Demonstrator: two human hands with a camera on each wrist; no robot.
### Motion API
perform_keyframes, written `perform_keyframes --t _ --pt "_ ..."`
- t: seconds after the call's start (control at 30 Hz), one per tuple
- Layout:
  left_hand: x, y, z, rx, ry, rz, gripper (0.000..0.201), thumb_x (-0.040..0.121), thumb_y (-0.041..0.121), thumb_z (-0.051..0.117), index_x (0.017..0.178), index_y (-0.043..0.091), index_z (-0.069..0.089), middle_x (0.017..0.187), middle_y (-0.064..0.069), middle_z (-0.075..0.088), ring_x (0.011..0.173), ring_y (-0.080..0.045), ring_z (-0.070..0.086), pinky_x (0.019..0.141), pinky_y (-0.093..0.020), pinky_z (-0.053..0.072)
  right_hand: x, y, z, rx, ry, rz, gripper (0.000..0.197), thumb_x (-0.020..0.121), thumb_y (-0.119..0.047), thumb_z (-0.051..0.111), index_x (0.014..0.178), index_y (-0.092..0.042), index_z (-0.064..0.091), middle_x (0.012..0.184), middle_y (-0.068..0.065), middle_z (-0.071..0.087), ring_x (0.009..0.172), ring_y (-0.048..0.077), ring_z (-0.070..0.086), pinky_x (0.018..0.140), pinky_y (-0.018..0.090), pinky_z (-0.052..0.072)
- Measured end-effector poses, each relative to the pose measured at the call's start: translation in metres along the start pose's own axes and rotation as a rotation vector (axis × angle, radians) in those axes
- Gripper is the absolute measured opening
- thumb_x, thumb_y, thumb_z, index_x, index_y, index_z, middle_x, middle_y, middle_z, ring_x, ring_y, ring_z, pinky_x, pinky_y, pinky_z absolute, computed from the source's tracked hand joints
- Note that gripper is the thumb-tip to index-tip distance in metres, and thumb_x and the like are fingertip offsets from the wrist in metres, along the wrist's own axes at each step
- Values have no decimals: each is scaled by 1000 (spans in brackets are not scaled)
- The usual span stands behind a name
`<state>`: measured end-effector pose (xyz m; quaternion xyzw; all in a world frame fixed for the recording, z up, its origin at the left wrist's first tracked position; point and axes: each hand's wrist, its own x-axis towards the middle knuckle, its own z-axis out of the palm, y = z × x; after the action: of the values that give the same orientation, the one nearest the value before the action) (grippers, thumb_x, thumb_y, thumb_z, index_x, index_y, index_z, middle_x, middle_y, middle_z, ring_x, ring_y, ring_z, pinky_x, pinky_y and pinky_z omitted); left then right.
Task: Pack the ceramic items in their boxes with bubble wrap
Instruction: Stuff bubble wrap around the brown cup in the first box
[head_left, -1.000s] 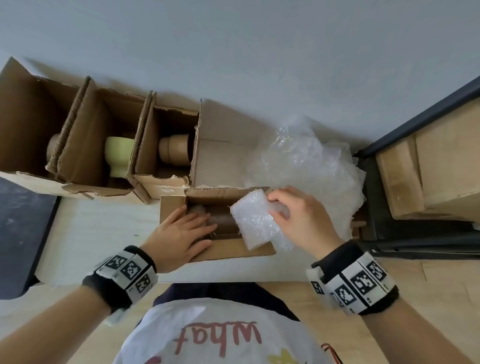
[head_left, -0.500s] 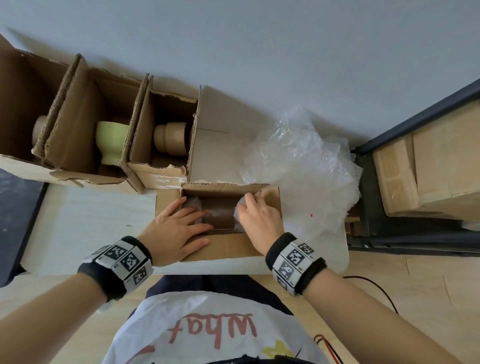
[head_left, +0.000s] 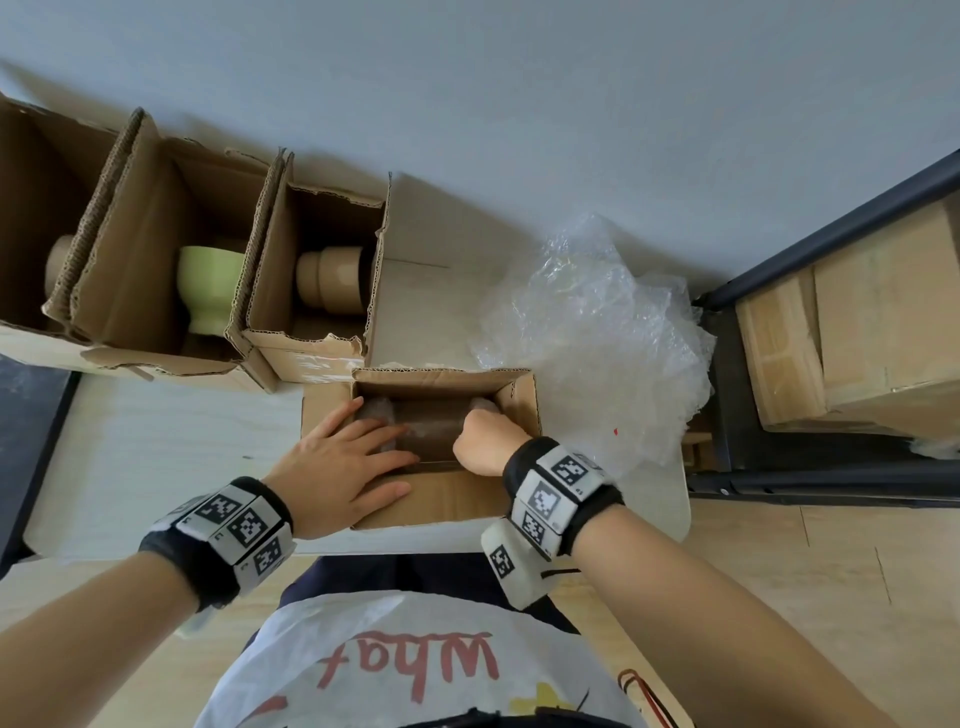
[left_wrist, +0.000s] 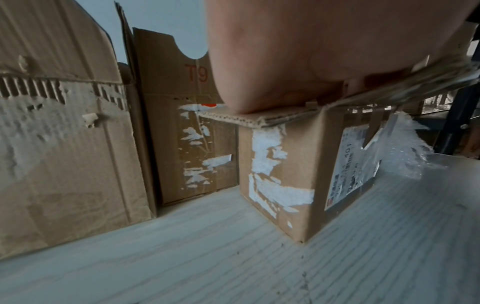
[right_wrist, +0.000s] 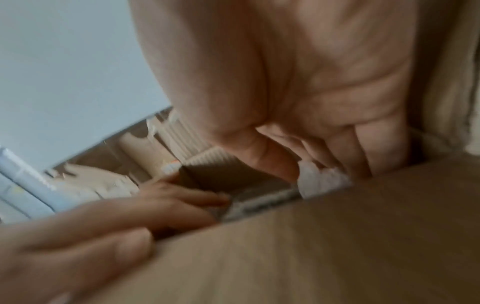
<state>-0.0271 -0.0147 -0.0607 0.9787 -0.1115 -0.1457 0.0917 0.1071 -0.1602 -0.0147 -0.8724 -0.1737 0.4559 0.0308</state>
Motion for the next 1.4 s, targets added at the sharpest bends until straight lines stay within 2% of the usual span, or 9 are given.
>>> perform_keyframes --t 0.17,0.3,0.37,0.53,0.6,0.73,0.9,1.13,1.4 --pt "-1 -2 1 20 -3 23 65 89 67 7 131 42 51 141 7 49 134 -16 40 113 -38 -14 -16 15 -5 49 -21 -109 55 96 -12 38 149 -8 21 153 12 27 135 28 35 104 31 33" --pt "-2 -2 -5 91 -87 24 59 88 66 22 115 37 66 120 3 66 112 -20 61 111 -44 12 -11 12 0 70 -144 -75 37 99 -22 36 126 2 48 100 12 59 90 23 56 68 27 44" --pt "-2 -2 -6 94 -122 19 59 89 65 21 113 36 67 118 3 67 110 -20 63 112 -46 17 -2 8 0 130 -151 -32 26 99 -22 36 95 -4 54 76 4 48 72 17 48 55 25 33" --pt "-4 0 -7 68 -203 -35 65 93 64 12 112 35 66 118 2 67 108 -21 63 105 -52 32 11 4 -1 162 -168 11 33 99 -23 36 117 0 49 111 15 52 106 28 52 79 26 35" --pt "-4 1 -7 55 -209 -51 63 92 64 13 111 35 66 118 2 67 107 -21 64 106 -51 33 3 6 -2 191 -147 -27 26 98 -25 39 102 -5 54 101 11 55 100 26 53 75 27 37" --pt "-1 4 -8 28 -154 -71 53 85 63 30 108 34 68 116 0 67 105 -23 65 109 -47 21 -32 25 -12 251 134 -287 35 97 -24 45 128 -8 51 119 6 61 107 18 59 82 21 43" --pt "3 9 -13 35 -142 -103 47 82 58 35 103 33 69 114 -1 67 105 -26 64 107 -47 21 -45 73 -45 177 811 -533 18 94 -16 54 105 -6 64 81 1 67 61 2 57 53 16 46" --pt "0 14 -26 81 -282 -137 52 84 62 28 105 35 68 115 3 67 106 -24 64 99 -55 38 24 136 -65 -177 581 -91 72 86 -40 64 144 -13 31 148 13 31 135 27 34 105 41 37" --pt "0 13 -26 98 -316 -147 66 92 63 7 106 37 66 116 5 67 107 -23 64 100 -53 39 40 151 -53 -300 751 -166 18 93 -19 54 107 -8 60 102 8 62 92 26 59 70 31 40"
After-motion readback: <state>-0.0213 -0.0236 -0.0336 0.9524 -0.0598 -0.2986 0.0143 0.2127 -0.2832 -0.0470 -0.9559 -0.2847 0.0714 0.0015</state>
